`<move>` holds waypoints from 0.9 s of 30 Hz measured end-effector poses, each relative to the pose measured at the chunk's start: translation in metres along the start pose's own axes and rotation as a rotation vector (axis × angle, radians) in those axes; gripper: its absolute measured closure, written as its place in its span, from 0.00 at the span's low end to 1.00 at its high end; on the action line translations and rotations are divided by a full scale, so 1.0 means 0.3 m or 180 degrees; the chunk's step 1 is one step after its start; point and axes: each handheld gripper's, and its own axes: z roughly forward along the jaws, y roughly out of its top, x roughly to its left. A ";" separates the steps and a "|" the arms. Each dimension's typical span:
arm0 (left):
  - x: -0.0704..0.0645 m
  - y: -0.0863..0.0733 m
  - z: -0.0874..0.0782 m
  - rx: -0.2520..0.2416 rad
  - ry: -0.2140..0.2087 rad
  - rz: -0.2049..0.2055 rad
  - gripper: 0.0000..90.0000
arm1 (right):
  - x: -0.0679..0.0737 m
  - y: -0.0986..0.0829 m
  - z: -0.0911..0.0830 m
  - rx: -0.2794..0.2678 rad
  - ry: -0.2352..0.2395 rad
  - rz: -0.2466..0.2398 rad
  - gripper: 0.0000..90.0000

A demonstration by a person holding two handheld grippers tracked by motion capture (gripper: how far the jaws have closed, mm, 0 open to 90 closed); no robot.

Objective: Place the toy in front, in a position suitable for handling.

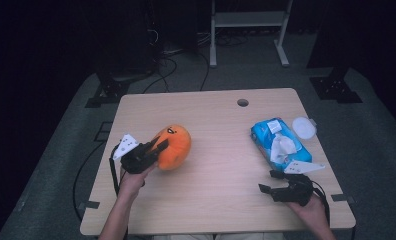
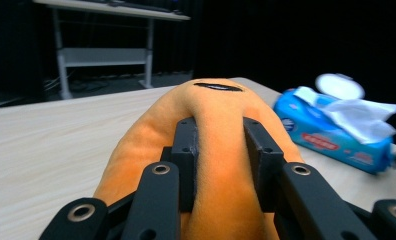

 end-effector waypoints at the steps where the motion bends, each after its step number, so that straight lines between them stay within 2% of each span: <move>1: -0.018 0.004 0.008 -0.0006 -0.0039 0.0030 0.80 | 0.000 -0.001 -0.003 -0.0006 -0.0010 -0.0004 0.30; 4: -0.080 0.003 0.036 0.0045 -0.0197 0.0124 0.80 | -0.002 -0.002 -0.011 -0.0020 -0.0021 0.0000 0.30; 9: -0.194 -0.027 0.105 0.0271 -0.0513 0.0338 0.79 | -0.008 -0.002 -0.020 -0.0036 -0.0028 -0.0026 0.30; 14: -0.287 -0.070 0.163 0.0458 -0.0767 0.0469 0.79 | -0.014 -0.004 -0.034 -0.0064 -0.0043 -0.0012 0.31; 18: -0.324 -0.098 0.184 0.0566 -0.0871 0.0537 0.79 | -0.017 -0.003 -0.048 -0.0108 -0.0067 -0.0004 0.31; 23: -0.346 -0.129 0.202 0.0668 -0.0961 0.0623 0.78 | -0.018 -0.006 -0.067 -0.0158 -0.0101 0.0005 0.32; 25: -0.351 -0.136 0.202 0.0652 -0.0973 0.0622 0.77 | -0.017 -0.005 -0.071 -0.0172 -0.0110 0.0011 0.32; 27: -0.355 -0.134 0.199 0.0652 -0.0969 0.0674 0.73 | -0.013 0.000 -0.075 -0.0194 -0.0131 -0.0011 0.33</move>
